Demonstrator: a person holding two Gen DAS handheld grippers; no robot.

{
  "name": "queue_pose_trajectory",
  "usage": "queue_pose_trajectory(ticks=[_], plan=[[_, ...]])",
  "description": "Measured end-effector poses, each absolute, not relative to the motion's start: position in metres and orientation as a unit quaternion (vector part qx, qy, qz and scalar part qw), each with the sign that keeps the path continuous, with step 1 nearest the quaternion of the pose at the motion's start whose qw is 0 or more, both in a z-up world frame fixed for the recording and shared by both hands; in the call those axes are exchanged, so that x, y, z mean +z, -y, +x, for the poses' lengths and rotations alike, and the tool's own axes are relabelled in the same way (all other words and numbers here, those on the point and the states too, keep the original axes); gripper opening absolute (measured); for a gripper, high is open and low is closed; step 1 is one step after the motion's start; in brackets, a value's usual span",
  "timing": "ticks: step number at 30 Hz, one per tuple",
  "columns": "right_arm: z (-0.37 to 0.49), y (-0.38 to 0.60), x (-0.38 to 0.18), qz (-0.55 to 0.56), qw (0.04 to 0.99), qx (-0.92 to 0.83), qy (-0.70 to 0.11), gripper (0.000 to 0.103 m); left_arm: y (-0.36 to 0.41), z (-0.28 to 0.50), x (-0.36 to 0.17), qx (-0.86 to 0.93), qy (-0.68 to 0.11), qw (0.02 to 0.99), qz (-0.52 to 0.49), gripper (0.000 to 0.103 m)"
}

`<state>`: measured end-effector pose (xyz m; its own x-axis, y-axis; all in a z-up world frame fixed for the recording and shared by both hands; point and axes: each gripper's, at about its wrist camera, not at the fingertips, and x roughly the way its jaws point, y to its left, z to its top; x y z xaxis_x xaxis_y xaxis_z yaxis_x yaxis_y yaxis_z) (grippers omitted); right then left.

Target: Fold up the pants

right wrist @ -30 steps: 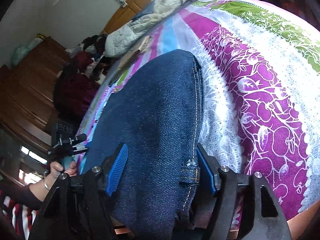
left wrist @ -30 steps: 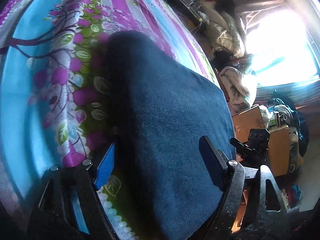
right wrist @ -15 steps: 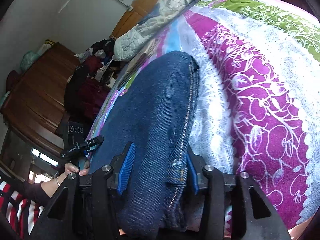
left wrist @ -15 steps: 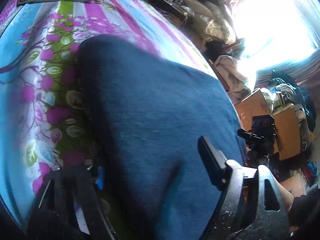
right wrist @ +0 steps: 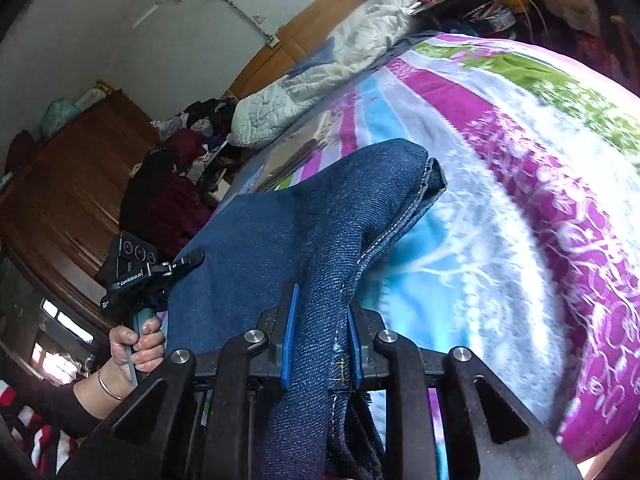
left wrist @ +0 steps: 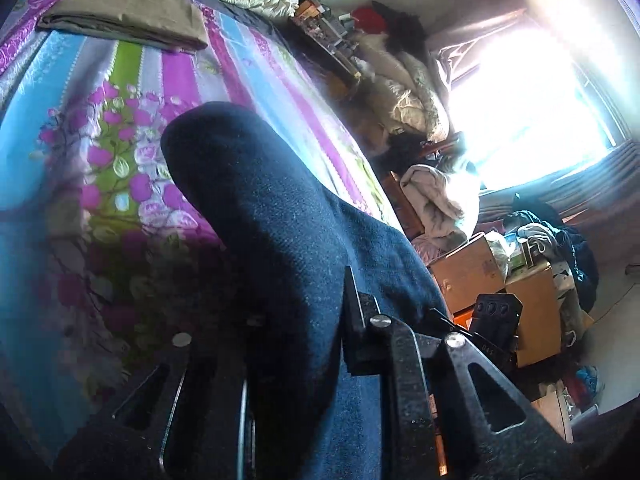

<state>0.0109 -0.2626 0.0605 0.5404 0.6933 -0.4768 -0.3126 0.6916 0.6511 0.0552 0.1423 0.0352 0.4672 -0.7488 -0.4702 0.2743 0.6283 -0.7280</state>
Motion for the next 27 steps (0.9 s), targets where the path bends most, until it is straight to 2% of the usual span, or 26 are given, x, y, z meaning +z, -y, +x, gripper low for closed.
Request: queue_pose_trajectory(ticks=[7, 11, 12, 14, 15, 17, 19, 21, 26, 27], plan=[[0.098, 0.121, 0.1, 0.221, 0.816, 0.39, -0.365, 0.024, -0.261, 0.074, 0.058, -0.239, -0.346, 0.842, -0.338, 0.018], [0.167, 0.016, 0.091, 0.206, 0.796, 0.406, -0.398, 0.024, -0.35, 0.078, 0.064, -0.149, -0.318, 0.873, -0.34, 0.019], [0.182, -0.01, 0.082, 0.204, 0.791, 0.401, -0.414, 0.029, -0.373, 0.079, 0.062, -0.122, -0.314, 0.878, -0.34, 0.02], [0.203, -0.051, 0.059, 0.184, 0.783, 0.377, -0.459, 0.036, -0.411, 0.085, 0.047, -0.068, -0.331, 0.882, -0.329, 0.025], [0.206, -0.067, 0.048, 0.162, 0.783, 0.36, -0.48, 0.036, -0.429, 0.088, 0.037, -0.011, -0.36, 0.879, -0.313, 0.03], [0.195, -0.083, 0.04, 0.123, 0.792, 0.348, -0.486, 0.037, -0.457, 0.083, 0.013, 0.062, -0.414, 0.853, -0.311, 0.028], [0.172, -0.081, 0.041, 0.091, 0.8, 0.357, -0.475, 0.047, -0.462, 0.061, 0.006, 0.073, -0.407, 0.859, -0.303, 0.028], [0.147, -0.07, 0.047, 0.053, 0.817, 0.345, -0.46, 0.052, -0.449, 0.04, 0.01, 0.079, -0.396, 0.875, -0.266, 0.029], [0.078, -0.022, 0.064, 0.021, 0.847, 0.272, -0.457, 0.056, -0.398, -0.003, 0.036, 0.04, -0.358, 0.91, -0.205, 0.036], [0.067, -0.016, 0.067, 0.015, 0.85, 0.255, -0.462, 0.056, -0.384, -0.008, 0.039, 0.025, -0.355, 0.914, -0.193, 0.042]])
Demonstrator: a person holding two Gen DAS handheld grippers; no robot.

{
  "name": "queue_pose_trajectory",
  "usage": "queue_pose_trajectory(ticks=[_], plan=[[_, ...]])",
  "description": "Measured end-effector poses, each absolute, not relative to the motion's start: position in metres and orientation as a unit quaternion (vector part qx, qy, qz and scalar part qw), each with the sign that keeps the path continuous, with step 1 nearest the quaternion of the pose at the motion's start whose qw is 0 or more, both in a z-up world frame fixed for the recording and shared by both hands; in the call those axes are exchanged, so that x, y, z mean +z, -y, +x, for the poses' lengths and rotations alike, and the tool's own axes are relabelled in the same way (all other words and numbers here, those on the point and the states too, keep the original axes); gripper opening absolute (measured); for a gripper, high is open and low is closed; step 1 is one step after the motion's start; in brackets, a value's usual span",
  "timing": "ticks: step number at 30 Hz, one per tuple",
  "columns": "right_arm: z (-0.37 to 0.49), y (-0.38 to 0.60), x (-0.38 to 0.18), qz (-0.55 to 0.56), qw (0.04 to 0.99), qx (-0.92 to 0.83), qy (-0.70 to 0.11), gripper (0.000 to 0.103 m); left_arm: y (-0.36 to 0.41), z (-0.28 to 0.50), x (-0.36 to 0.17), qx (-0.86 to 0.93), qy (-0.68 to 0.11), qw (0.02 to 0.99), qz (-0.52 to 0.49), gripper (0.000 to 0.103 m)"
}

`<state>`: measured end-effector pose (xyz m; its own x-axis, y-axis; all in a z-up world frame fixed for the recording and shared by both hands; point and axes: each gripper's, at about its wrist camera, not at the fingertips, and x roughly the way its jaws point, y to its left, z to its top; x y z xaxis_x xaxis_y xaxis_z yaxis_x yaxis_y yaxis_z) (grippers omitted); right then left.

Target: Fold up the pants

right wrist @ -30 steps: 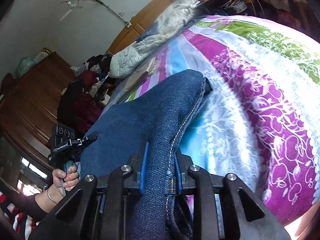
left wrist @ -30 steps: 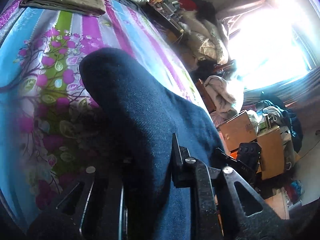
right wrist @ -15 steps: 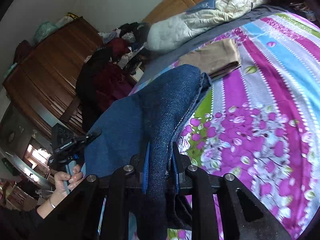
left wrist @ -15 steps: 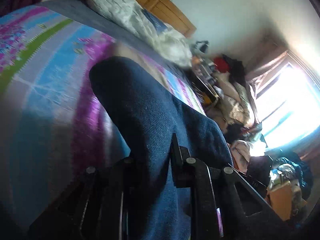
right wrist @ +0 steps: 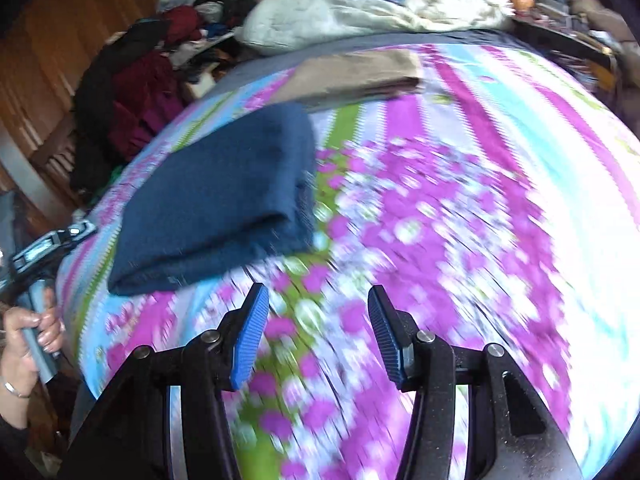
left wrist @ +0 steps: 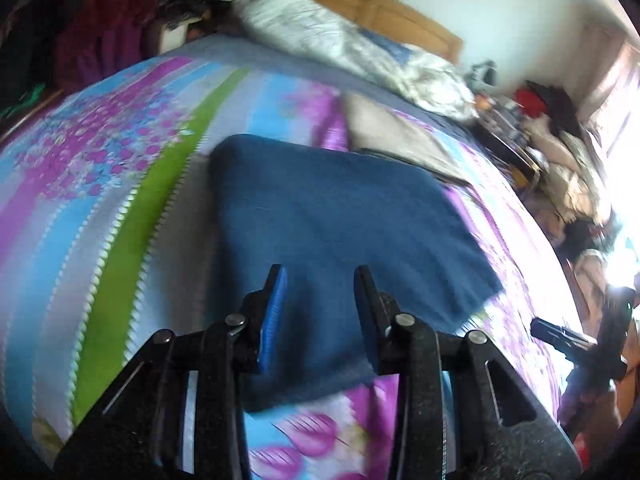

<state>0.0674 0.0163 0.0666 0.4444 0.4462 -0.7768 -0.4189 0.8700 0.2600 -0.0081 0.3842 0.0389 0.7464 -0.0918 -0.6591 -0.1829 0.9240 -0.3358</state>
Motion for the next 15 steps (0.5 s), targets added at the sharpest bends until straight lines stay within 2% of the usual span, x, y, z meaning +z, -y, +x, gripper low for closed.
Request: queue_pose_trajectory(ticks=[1, 4, 9, 14, 15], plan=[[0.055, -0.009, 0.067, 0.008, 0.854, 0.235, -0.465, 0.056, -0.369, -0.014, 0.042, 0.011, -0.353, 0.917, -0.183, 0.047], [0.024, 0.007, 0.068, 0.004, 0.859, 0.209, -0.468, 0.056, -0.325, -0.029, 0.042, -0.039, -0.35, 0.919, -0.176, 0.049], [-0.011, 0.01, 0.073, 0.002, 0.855, 0.224, -0.468, 0.056, -0.302, -0.039, 0.034, -0.023, -0.359, 0.916, -0.176, 0.049], [-0.021, -0.053, 0.085, -0.041, 0.854, 0.269, -0.443, 0.056, -0.308, -0.065, 0.04, 0.067, -0.377, 0.904, -0.191, 0.062], [-0.018, -0.068, 0.087, -0.049, 0.855, 0.271, -0.44, 0.056, -0.31, -0.067, 0.042, 0.079, -0.38, 0.903, -0.182, 0.07]])
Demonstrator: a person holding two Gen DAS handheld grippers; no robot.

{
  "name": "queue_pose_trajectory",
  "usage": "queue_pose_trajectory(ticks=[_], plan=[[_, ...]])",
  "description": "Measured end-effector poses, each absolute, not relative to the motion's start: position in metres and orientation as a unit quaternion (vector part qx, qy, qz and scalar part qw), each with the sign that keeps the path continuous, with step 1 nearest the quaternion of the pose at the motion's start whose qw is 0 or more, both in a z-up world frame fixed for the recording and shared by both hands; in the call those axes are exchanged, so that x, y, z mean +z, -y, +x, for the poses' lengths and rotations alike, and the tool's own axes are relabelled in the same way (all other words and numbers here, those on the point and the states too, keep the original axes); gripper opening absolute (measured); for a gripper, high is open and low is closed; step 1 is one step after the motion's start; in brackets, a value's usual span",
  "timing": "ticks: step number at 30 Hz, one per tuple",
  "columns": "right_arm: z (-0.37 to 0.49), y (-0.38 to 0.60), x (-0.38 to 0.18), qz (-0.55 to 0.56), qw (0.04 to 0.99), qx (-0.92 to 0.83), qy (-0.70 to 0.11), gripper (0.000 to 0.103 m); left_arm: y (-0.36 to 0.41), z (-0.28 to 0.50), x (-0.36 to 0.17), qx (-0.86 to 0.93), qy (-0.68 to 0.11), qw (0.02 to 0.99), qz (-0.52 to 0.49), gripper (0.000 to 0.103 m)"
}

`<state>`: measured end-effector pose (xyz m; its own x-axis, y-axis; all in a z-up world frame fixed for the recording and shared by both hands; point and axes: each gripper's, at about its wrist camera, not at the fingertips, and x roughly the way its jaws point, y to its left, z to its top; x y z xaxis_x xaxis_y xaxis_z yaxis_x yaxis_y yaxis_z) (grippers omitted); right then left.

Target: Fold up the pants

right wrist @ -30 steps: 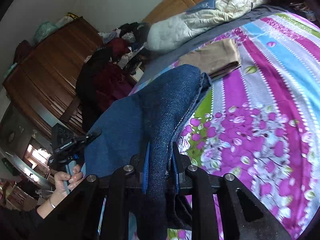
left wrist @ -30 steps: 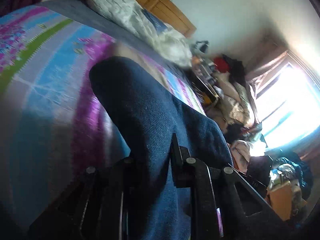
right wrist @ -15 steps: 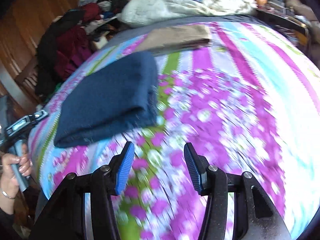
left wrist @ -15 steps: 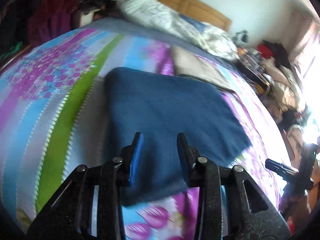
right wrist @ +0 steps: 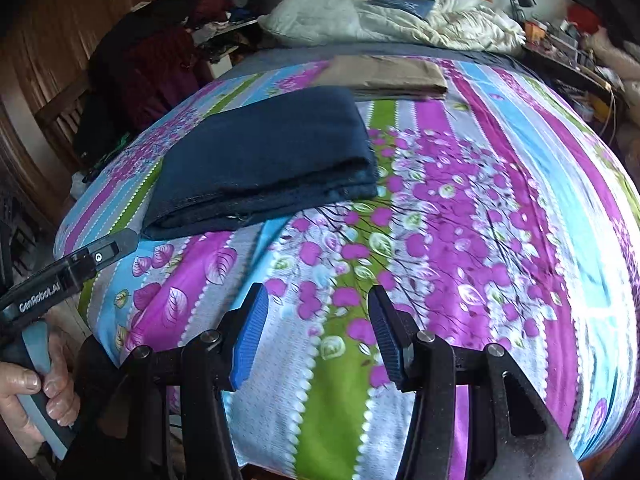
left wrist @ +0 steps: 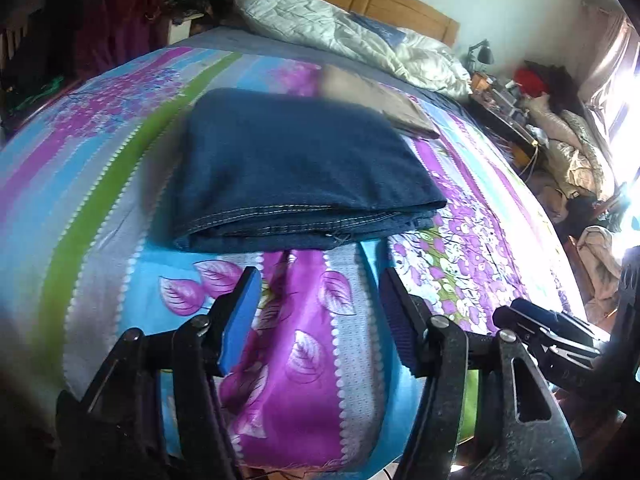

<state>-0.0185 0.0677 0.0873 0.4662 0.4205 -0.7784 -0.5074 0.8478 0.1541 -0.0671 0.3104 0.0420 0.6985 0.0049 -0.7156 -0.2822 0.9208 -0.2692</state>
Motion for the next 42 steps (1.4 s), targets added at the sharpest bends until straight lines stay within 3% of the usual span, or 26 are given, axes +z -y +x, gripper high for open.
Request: queue_pose_trajectory(ticks=[1, 6, 12, 14, 16, 19, 25, 28, 39, 42], plan=[[-0.014, -0.081, 0.089, -0.053, 0.856, 0.273, -0.437, 0.056, -0.315, -0.068, 0.045, 0.096, -0.382, 0.903, -0.169, 0.08], [0.015, -0.118, 0.099, -0.032, 0.854, 0.275, -0.441, 0.063, -0.32, -0.07, 0.055, 0.138, -0.389, 0.901, -0.132, 0.092], [0.027, -0.135, 0.121, -0.039, 0.869, 0.261, -0.419, 0.063, -0.327, -0.062, 0.063, 0.178, -0.388, 0.896, -0.125, 0.093], [0.026, -0.136, 0.125, -0.044, 0.874, 0.252, -0.414, 0.07, -0.329, -0.064, 0.067, 0.198, -0.378, 0.896, -0.12, 0.096], [0.023, -0.138, 0.126, -0.049, 0.875, 0.252, -0.411, 0.089, -0.331, -0.066, 0.07, 0.216, -0.362, 0.899, -0.118, 0.098], [0.021, -0.141, 0.123, -0.055, 0.865, 0.271, -0.419, 0.103, -0.328, -0.074, 0.078, 0.256, -0.318, 0.908, -0.096, 0.101], [0.026, -0.149, 0.125, -0.088, 0.872, 0.245, -0.416, 0.103, -0.327, -0.057, 0.076, 0.187, -0.387, 0.899, -0.089, 0.103], [0.031, -0.15, 0.137, -0.083, 0.881, 0.231, -0.405, 0.103, -0.327, -0.05, 0.081, 0.198, -0.384, 0.899, -0.07, 0.096], [0.044, -0.148, 0.175, -0.007, 0.893, 0.273, -0.357, 0.103, -0.348, -0.045, 0.077, 0.297, -0.398, 0.863, -0.097, 0.097], [0.029, -0.162, 0.185, -0.075, 0.903, 0.25, -0.341, 0.103, -0.345, -0.045, 0.076, 0.304, -0.397, 0.863, -0.076, 0.097]])
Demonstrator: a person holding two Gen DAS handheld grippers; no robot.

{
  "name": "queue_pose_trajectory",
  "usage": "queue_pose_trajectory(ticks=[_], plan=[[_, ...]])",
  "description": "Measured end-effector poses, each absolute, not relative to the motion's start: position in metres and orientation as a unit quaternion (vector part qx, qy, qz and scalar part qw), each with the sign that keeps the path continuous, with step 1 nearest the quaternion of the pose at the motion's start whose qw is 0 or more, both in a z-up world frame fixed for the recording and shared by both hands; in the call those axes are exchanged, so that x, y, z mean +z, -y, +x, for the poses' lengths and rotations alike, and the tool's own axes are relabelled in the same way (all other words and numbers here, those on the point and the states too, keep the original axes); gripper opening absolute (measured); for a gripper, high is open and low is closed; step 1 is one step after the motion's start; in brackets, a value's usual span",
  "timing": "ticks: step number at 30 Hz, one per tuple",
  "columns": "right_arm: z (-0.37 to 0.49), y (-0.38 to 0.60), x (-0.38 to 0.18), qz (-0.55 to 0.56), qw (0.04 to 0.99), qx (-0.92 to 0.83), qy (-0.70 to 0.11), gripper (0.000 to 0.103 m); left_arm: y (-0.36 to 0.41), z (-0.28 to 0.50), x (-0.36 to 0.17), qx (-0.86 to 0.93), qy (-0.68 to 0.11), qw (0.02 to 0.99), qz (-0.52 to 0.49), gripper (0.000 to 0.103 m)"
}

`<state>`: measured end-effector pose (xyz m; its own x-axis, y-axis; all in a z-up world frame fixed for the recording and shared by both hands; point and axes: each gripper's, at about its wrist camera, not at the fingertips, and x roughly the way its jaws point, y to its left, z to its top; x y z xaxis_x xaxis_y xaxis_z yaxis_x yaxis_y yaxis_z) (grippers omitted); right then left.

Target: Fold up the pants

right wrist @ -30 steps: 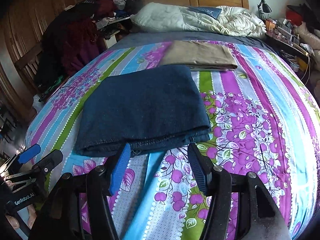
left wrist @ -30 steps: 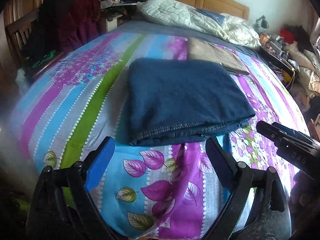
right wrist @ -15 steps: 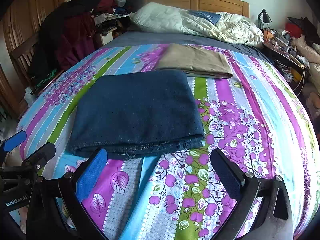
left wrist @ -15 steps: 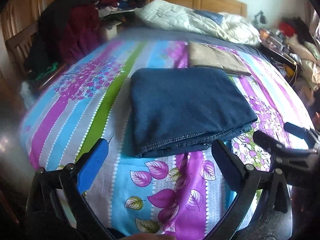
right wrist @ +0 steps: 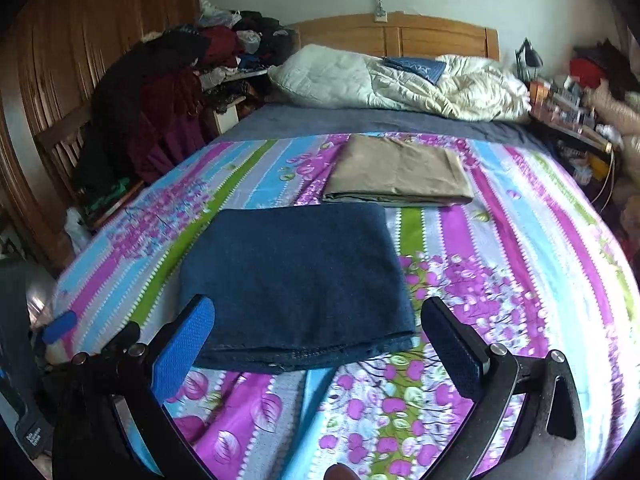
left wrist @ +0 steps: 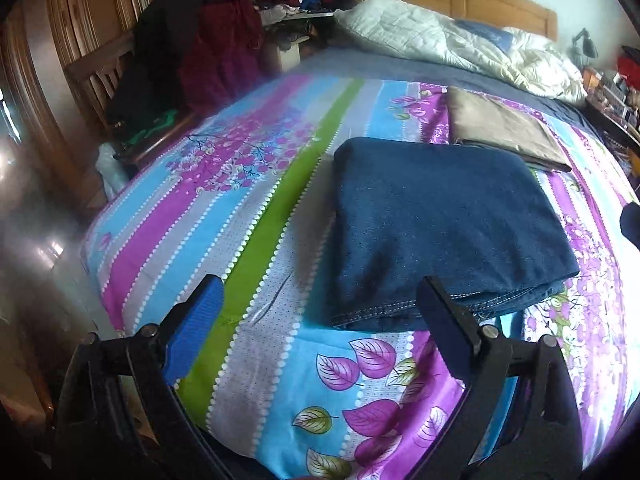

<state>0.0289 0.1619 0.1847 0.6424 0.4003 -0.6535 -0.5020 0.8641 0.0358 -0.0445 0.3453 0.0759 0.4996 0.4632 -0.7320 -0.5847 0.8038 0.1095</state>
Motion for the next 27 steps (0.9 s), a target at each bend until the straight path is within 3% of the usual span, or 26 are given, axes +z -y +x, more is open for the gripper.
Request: queue_pose_trajectory(ticks=[3, 5, 9, 12, 27], plan=[[-0.001, -0.171, 0.207, -0.109, 0.938, 0.212, -0.252, 0.103, -0.348, -0.041, 0.075, 0.302, -0.404, 0.861, -0.07, 0.097], [-0.005, -0.171, 0.208, -0.091, 0.948, 0.194, -0.236, 0.103, -0.349, -0.042, 0.075, 0.308, -0.403, 0.859, -0.069, 0.097], [0.015, -0.185, 0.181, -0.133, 0.913, 0.195, -0.333, 0.103, -0.349, -0.044, 0.077, 0.305, -0.402, 0.86, -0.075, 0.097], [0.004, -0.189, 0.173, -0.167, 0.92, 0.176, -0.308, 0.103, -0.345, -0.045, 0.079, 0.308, -0.397, 0.863, -0.057, 0.097], [0.004, -0.182, 0.143, -0.166, 0.899, 0.169, -0.37, 0.103, -0.344, -0.048, 0.079, 0.311, -0.402, 0.858, -0.071, 0.097]])
